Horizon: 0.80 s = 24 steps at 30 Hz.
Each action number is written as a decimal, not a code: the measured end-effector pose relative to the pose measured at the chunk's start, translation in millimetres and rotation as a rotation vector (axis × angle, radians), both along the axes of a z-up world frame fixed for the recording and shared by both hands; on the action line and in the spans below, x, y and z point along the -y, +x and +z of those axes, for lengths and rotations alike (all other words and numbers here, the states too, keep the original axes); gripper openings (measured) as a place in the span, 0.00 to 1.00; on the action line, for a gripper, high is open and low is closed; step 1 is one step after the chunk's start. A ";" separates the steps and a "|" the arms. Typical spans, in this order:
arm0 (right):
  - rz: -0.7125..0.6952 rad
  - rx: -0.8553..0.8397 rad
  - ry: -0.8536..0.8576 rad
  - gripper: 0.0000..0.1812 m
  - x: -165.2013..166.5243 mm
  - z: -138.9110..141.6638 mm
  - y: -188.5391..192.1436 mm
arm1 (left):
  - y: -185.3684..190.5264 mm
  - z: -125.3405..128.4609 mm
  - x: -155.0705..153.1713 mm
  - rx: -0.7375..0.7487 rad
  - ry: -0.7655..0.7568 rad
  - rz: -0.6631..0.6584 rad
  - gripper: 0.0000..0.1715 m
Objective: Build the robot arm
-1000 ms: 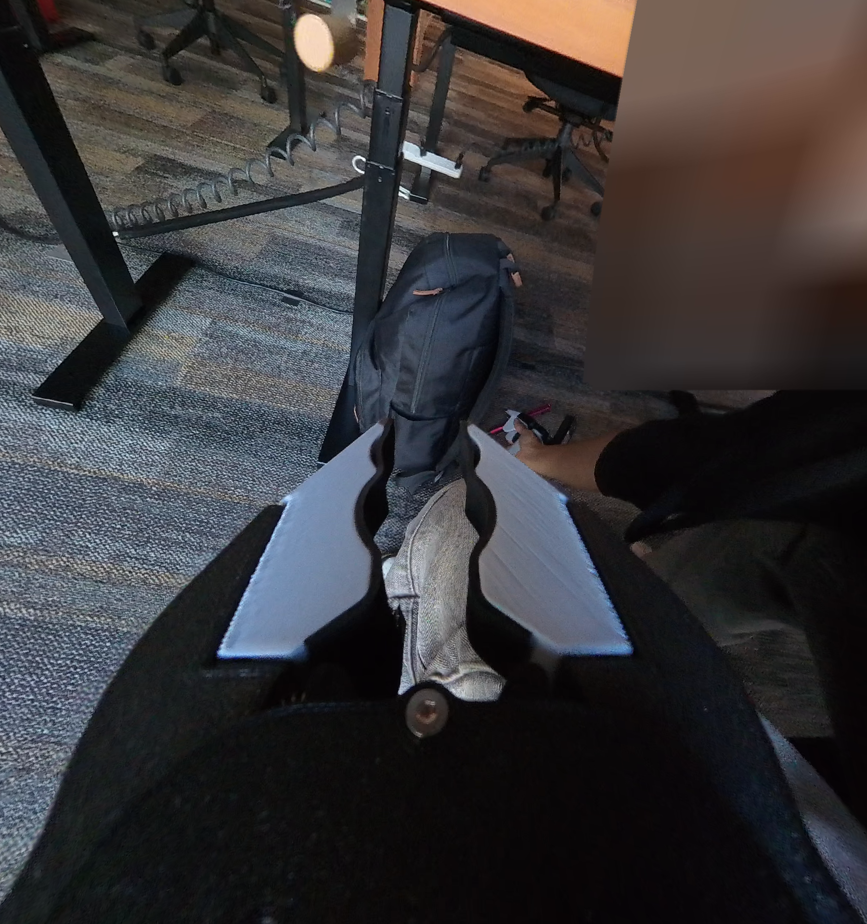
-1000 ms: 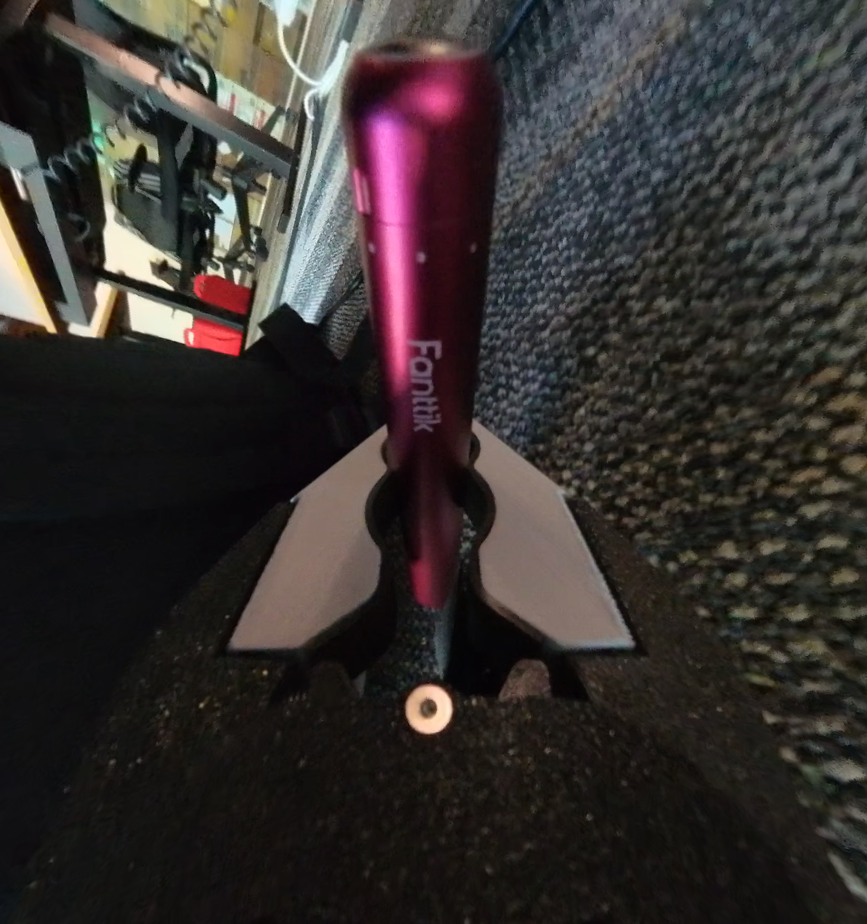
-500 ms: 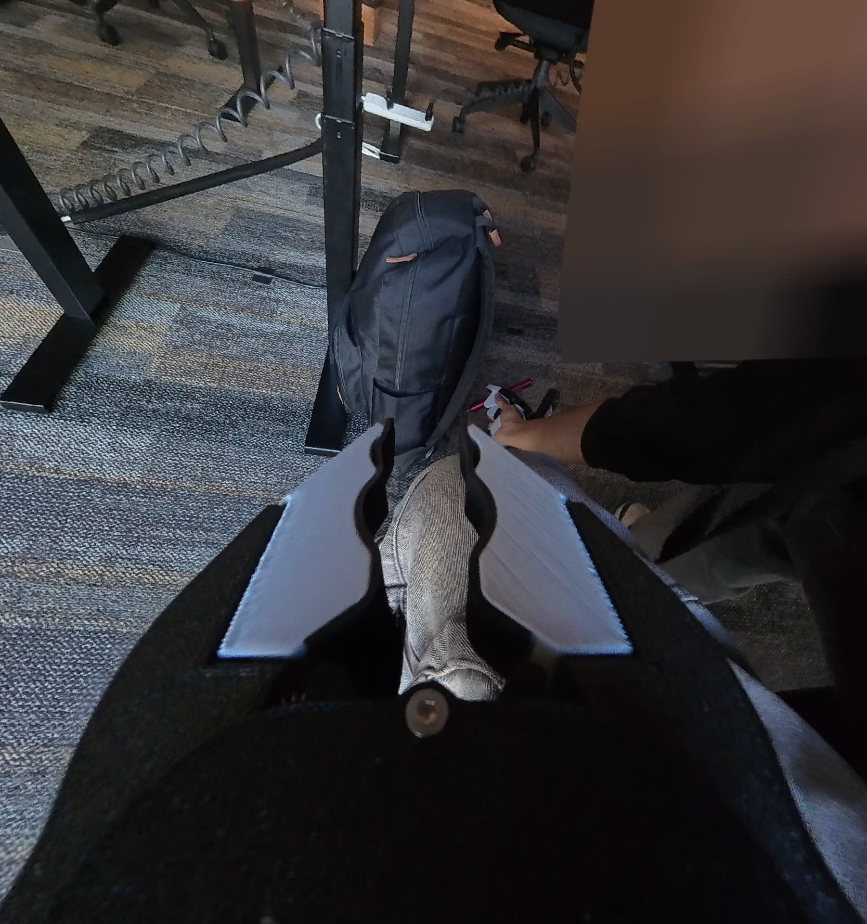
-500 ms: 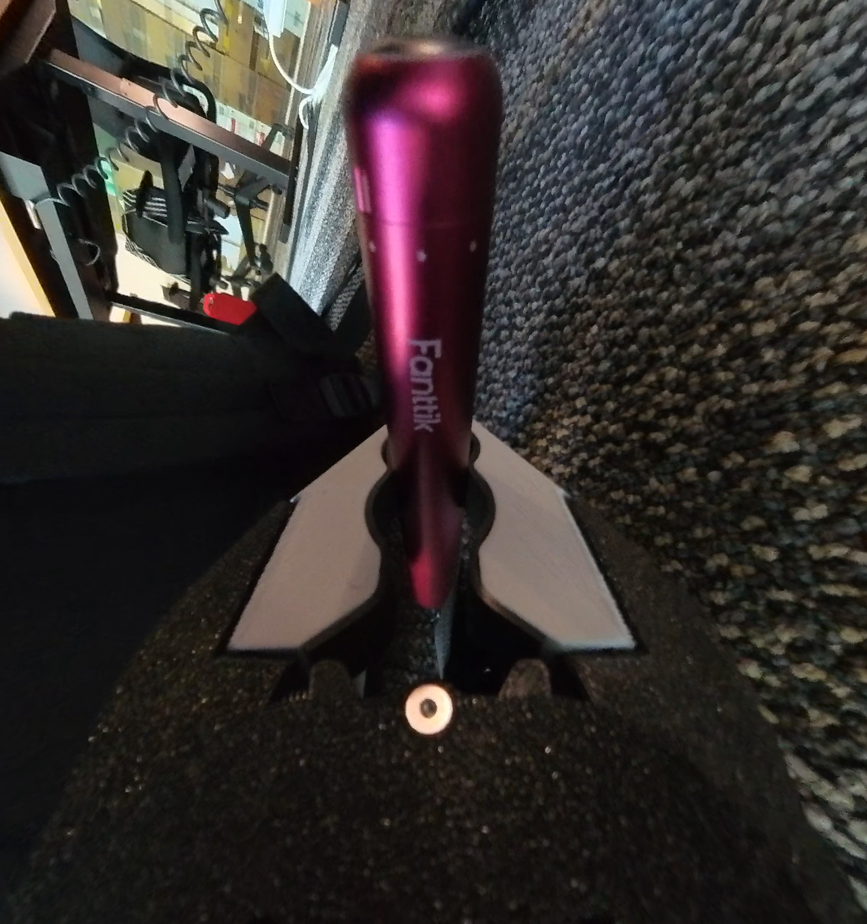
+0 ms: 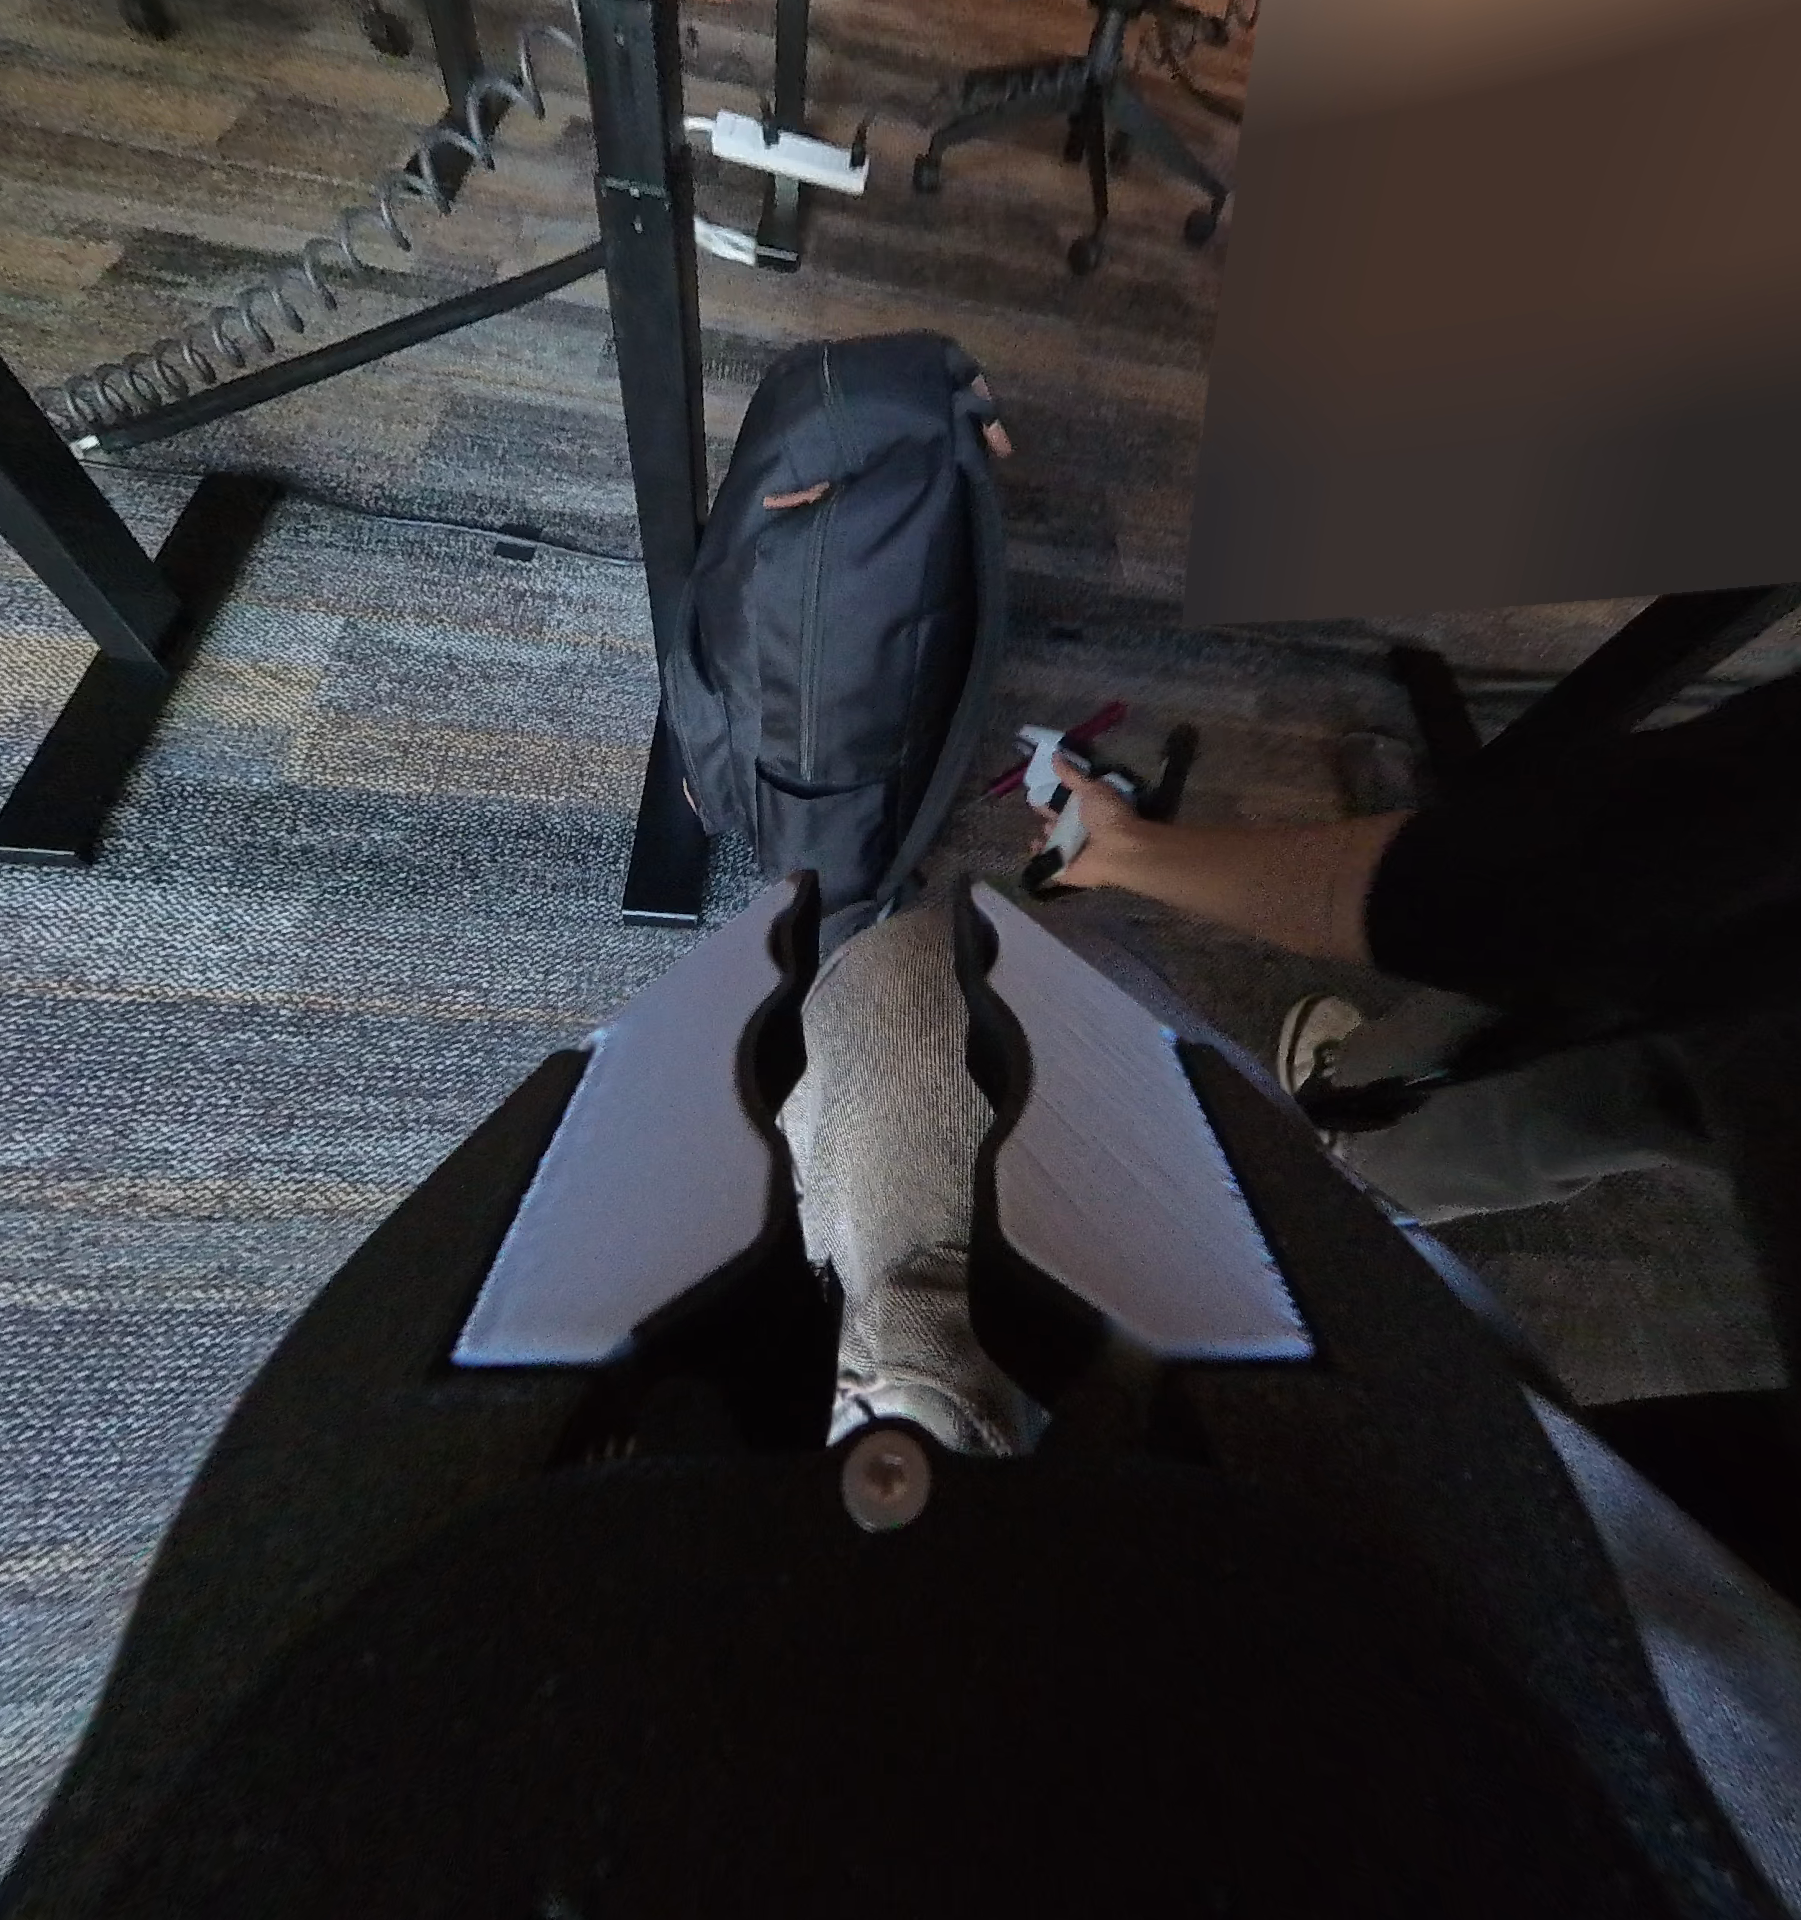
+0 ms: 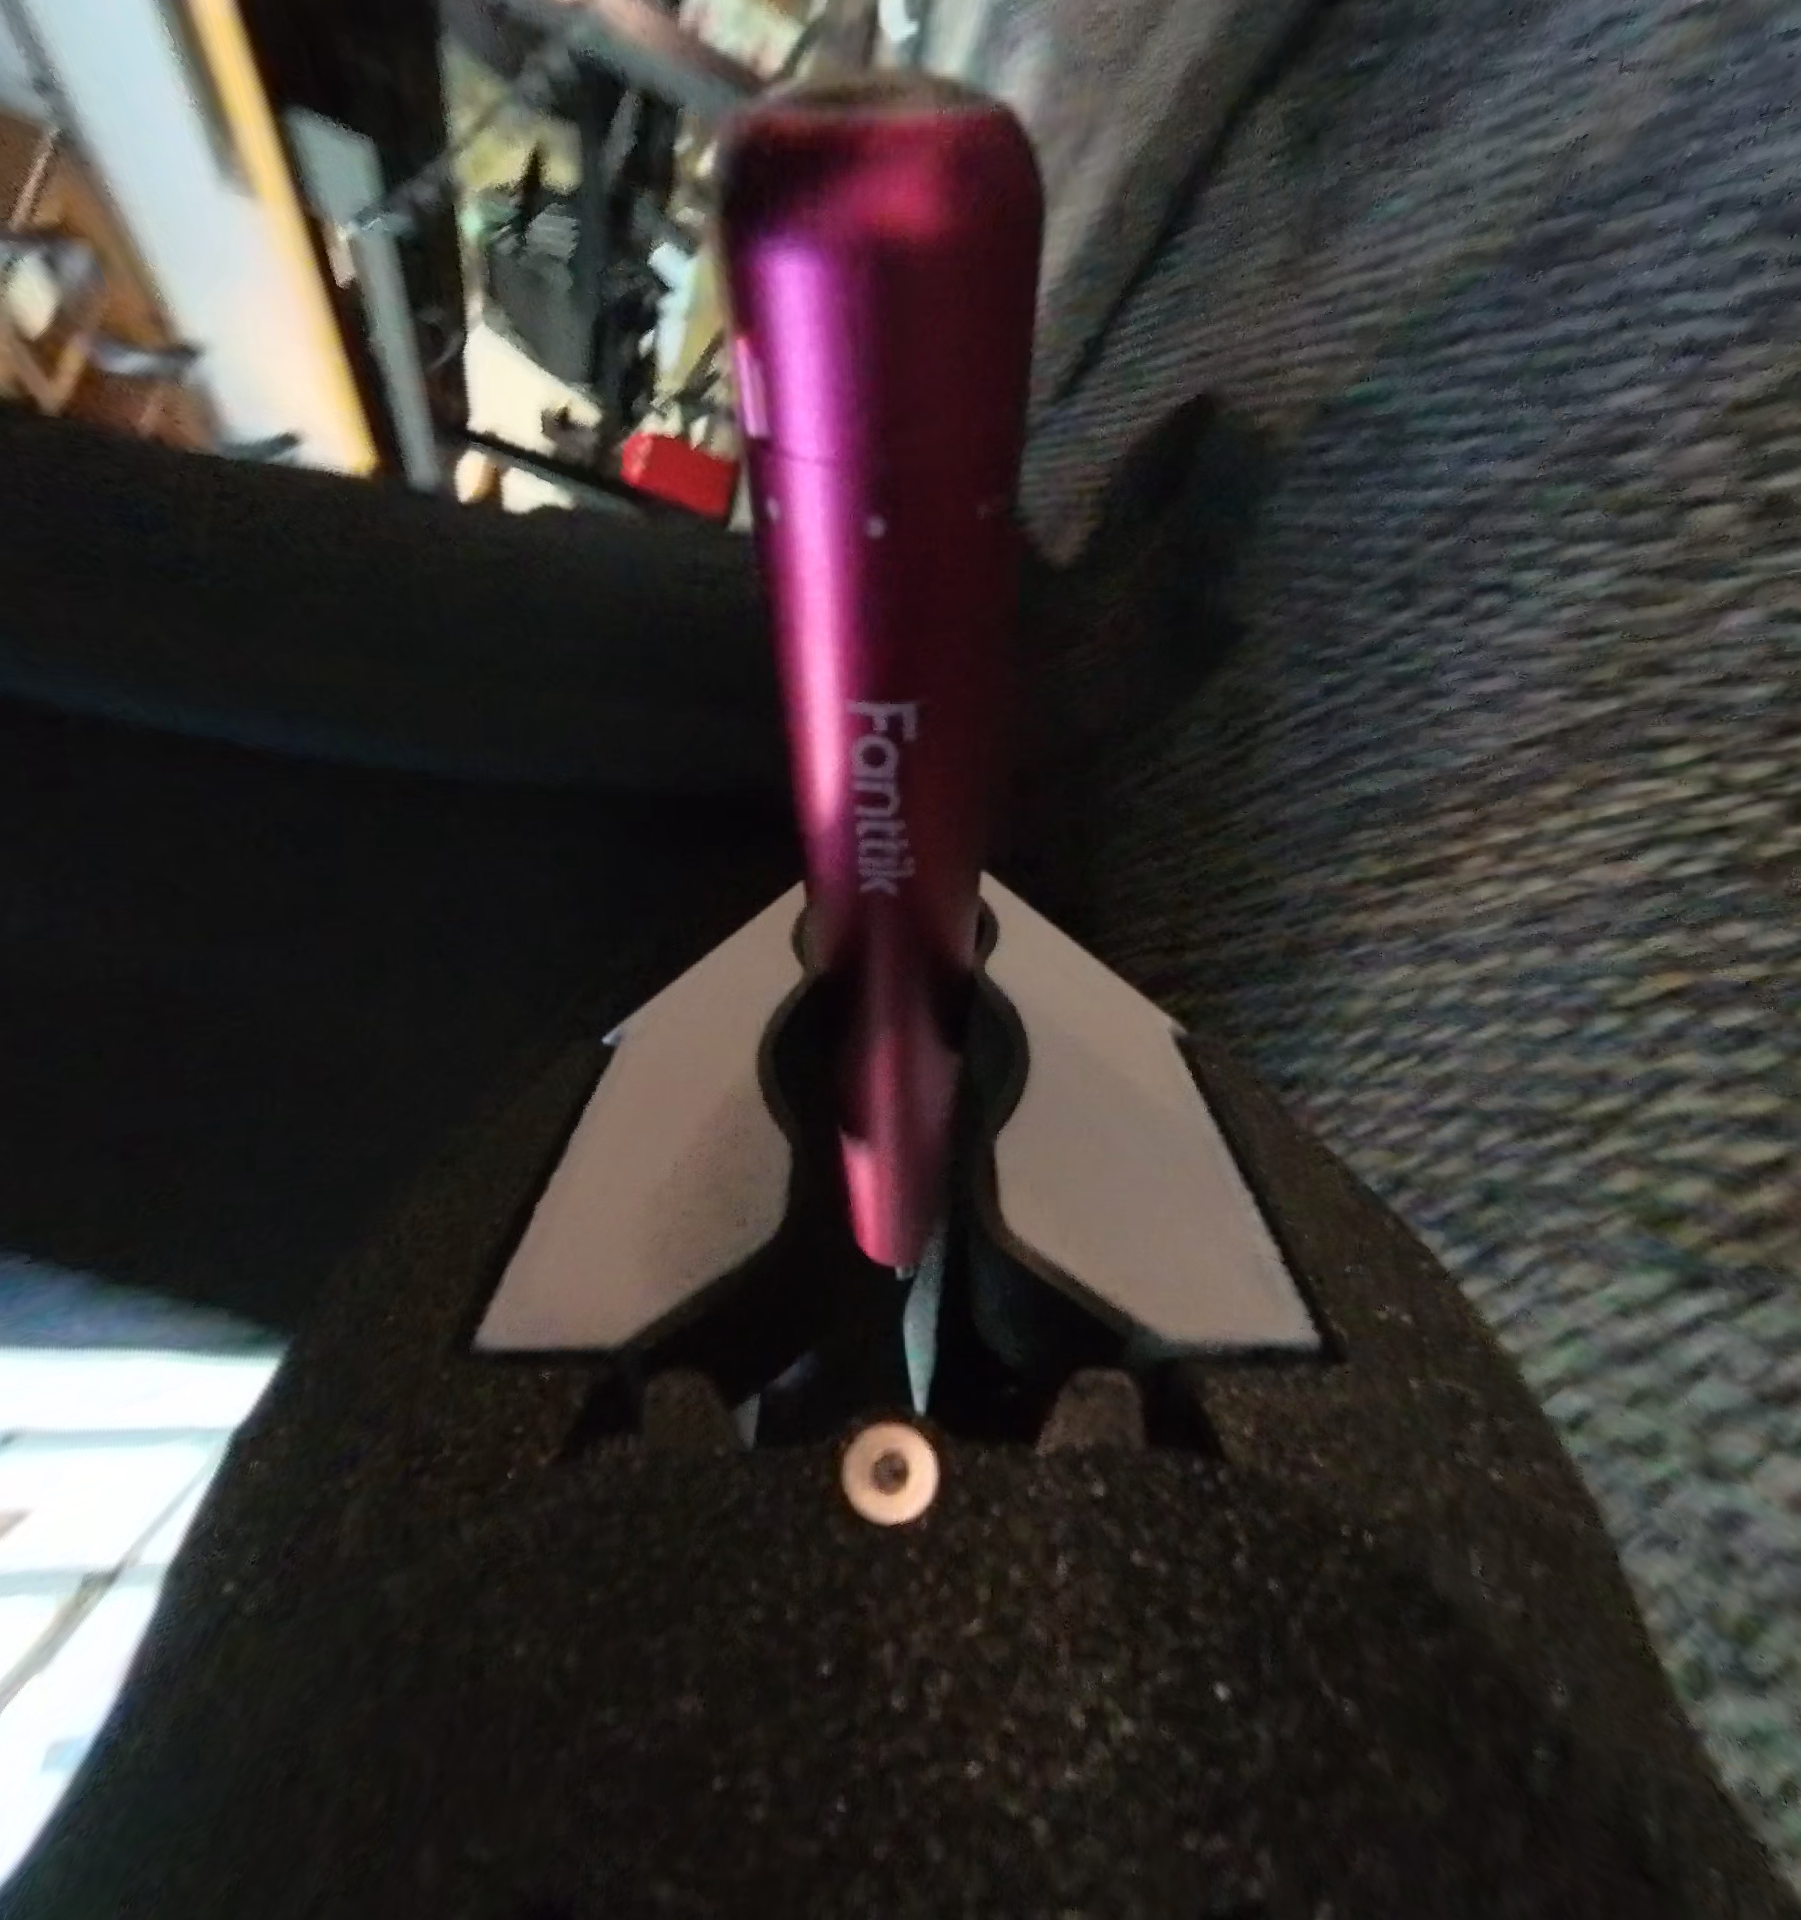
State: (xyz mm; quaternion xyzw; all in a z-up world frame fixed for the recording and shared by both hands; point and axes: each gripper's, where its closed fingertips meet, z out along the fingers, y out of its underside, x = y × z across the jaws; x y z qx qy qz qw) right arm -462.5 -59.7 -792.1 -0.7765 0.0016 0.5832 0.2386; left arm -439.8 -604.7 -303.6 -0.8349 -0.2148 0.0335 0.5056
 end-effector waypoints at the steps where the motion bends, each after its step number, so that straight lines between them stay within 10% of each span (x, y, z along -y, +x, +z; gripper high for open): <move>1: 0.027 -0.015 0.026 0.11 16.3 28.0 5.0 | 2.6 -0.8 -6.0 -0.011 -0.020 -0.011 0.15; 11: 0.007 -0.368 0.042 0.11 187.3 342.3 134.3 | 75.1 39.5 -89.5 -0.013 0.075 -0.244 0.15; 24: 0.241 -0.453 0.332 0.11 338.8 576.5 267.2 | 249.4 68.8 -144.3 -0.229 -0.054 -0.789 0.21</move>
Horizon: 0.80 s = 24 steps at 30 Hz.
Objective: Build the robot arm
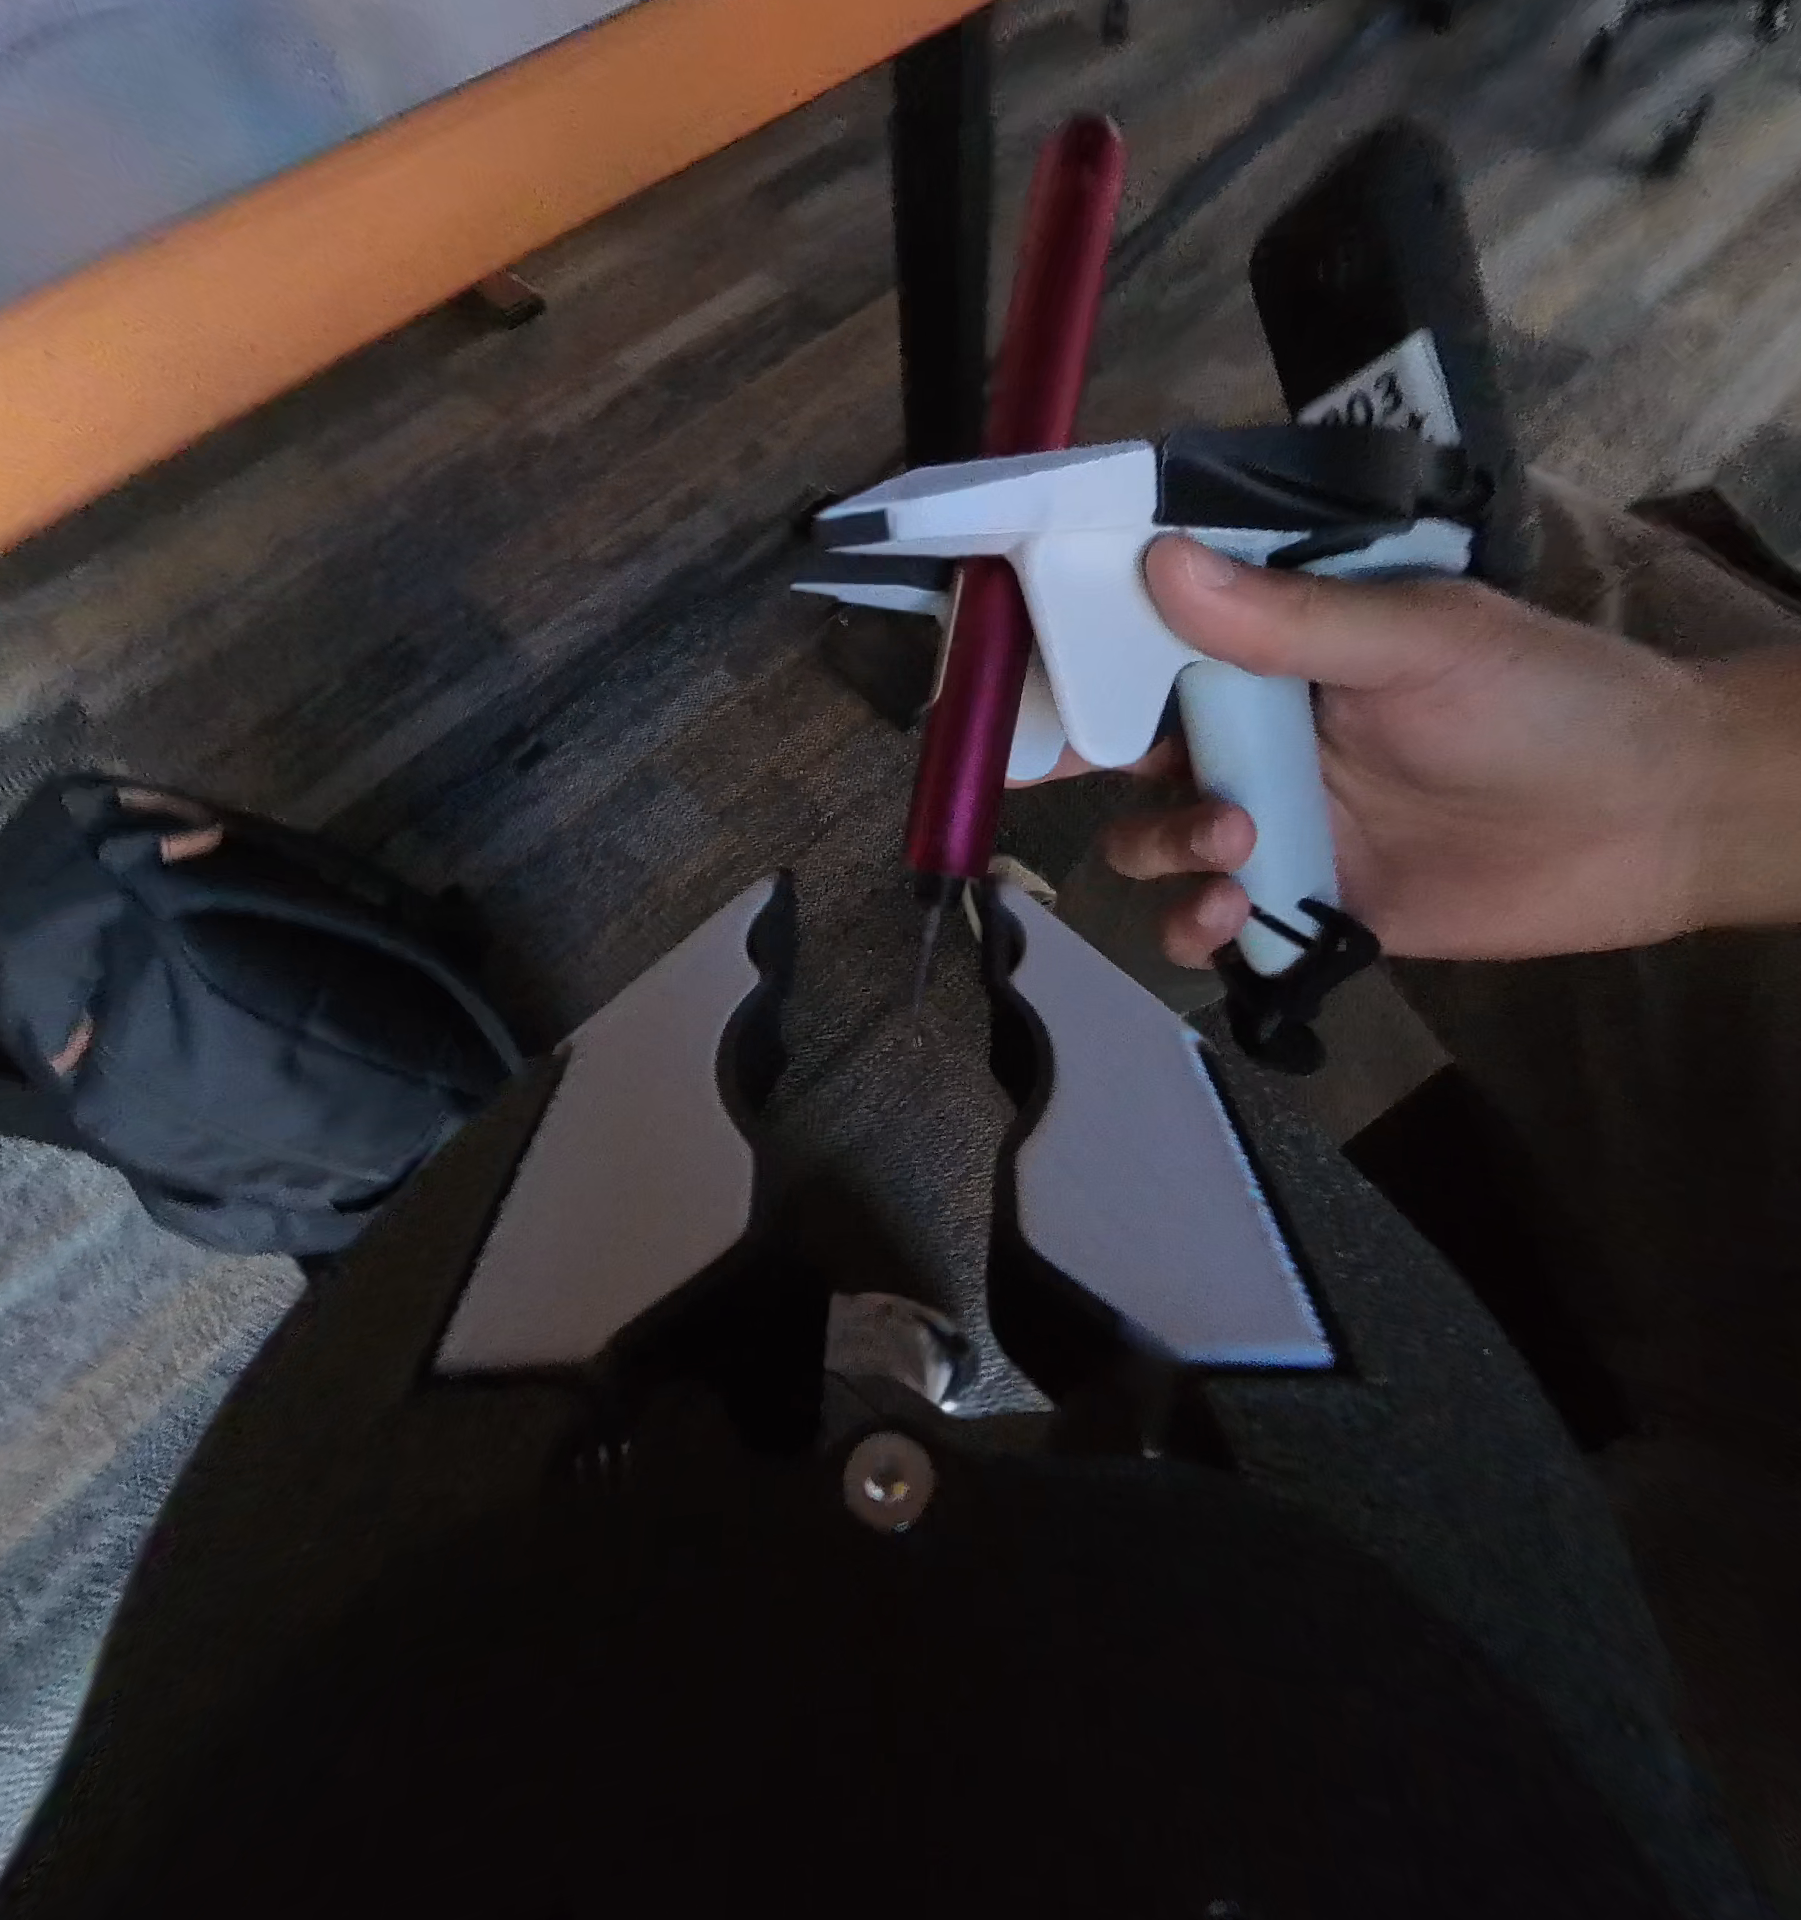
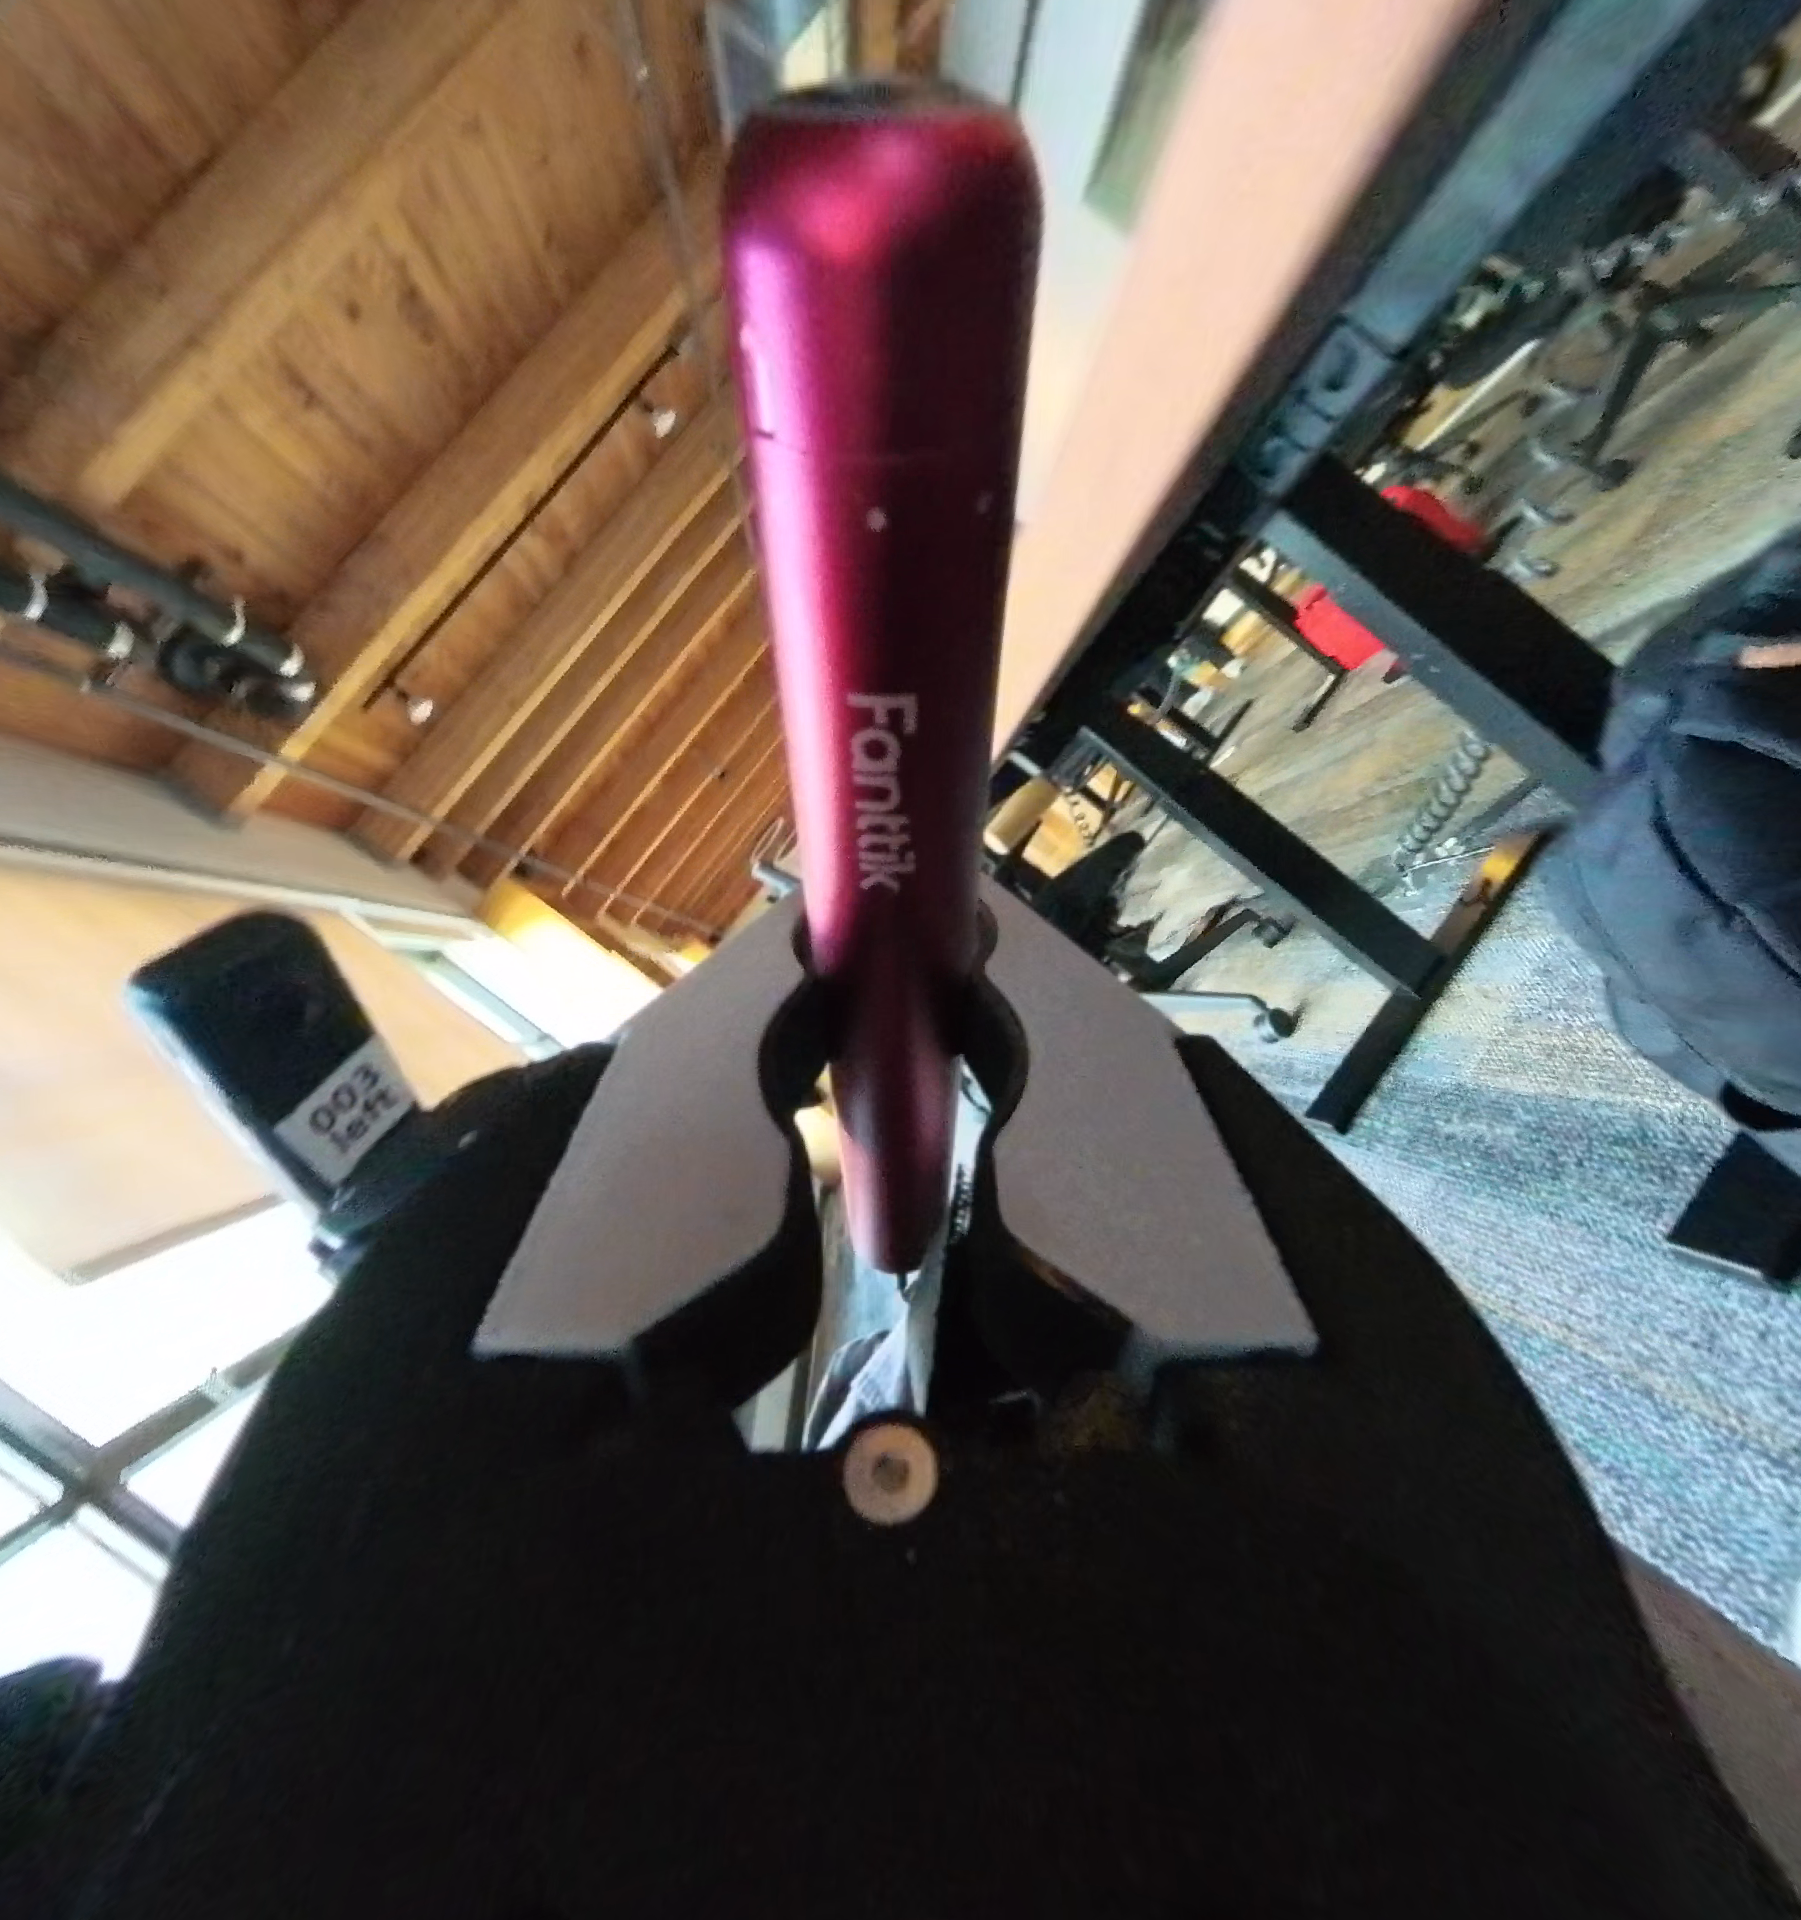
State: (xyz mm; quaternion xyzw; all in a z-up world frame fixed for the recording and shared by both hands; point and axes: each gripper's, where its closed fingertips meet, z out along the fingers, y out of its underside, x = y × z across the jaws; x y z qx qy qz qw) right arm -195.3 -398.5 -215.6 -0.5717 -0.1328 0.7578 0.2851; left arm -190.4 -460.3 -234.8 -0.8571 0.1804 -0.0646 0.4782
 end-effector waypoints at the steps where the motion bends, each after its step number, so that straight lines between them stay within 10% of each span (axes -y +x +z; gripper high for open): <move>1: 0.013 -0.003 0.030 0.11 3.2 14.7 3.1 | 7.4 7.0 -6.3 -0.033 -0.006 -0.037 0.22; 14: -0.067 0.038 0.482 0.11 -81.3 146.8 -8.6 | -2.4 103.6 -145.1 -0.528 0.194 -0.163 0.12; 24: 0.133 0.279 0.694 0.13 -184.2 176.9 -28.5 | -46.2 172.2 -258.6 -0.984 0.489 -0.211 0.12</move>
